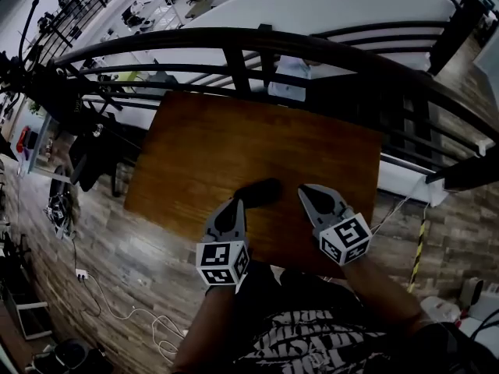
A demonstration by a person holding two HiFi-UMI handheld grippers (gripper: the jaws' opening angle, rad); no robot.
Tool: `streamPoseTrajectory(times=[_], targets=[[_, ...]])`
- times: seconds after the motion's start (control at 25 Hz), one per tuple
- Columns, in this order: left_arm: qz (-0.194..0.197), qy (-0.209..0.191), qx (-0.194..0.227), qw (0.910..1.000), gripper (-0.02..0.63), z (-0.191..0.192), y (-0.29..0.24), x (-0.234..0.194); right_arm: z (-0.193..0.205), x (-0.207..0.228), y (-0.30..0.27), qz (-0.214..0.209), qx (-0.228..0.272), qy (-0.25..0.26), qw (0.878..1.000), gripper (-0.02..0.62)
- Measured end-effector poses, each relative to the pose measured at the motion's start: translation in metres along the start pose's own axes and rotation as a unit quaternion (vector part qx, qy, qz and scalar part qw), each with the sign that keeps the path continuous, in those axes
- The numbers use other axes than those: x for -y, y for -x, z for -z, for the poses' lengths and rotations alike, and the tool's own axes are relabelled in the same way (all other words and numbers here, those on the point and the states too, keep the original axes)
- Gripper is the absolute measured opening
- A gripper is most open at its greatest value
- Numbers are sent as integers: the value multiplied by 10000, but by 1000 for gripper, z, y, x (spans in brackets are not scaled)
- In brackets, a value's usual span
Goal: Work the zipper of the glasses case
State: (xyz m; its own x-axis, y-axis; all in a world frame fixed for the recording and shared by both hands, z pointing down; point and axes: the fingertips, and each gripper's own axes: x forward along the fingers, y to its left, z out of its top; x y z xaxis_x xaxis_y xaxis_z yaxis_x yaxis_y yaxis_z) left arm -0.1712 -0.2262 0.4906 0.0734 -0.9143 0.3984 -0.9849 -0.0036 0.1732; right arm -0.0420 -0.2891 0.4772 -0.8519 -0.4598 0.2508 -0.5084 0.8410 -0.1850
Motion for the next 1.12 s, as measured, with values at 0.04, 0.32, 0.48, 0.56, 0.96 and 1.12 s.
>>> streamPoseTrajectory(times=[0.04, 0.32, 0.48, 0.56, 0.96, 1.12], targets=[[63, -36, -59, 10000, 0, 5, -5, -2, 10, 2, -2, 47, -127, -10, 9999, -8], [926, -579, -971, 9893, 0, 56, -63, -16, 63, 9, -29, 136, -696, 256, 9972, -7], [1781, -1003, -1685, 9643, 0, 97, -97, -5, 105, 17, -43, 0, -1162, 880, 9893, -8], [2101, -1352, -1991, 9476, 0, 116, -110, -2, 128, 22, -53, -59, -1464, 1068, 9834, -6], [3206, -2429, -3166, 8591, 0, 174, -137, -2, 202, 31, -97, -740, -2760, 1854, 9402, -6], [3531, -1996, -3311, 8520, 0, 173, -137, -9, 215, 34, -113, -1015, -3115, 2447, 9126, -6]])
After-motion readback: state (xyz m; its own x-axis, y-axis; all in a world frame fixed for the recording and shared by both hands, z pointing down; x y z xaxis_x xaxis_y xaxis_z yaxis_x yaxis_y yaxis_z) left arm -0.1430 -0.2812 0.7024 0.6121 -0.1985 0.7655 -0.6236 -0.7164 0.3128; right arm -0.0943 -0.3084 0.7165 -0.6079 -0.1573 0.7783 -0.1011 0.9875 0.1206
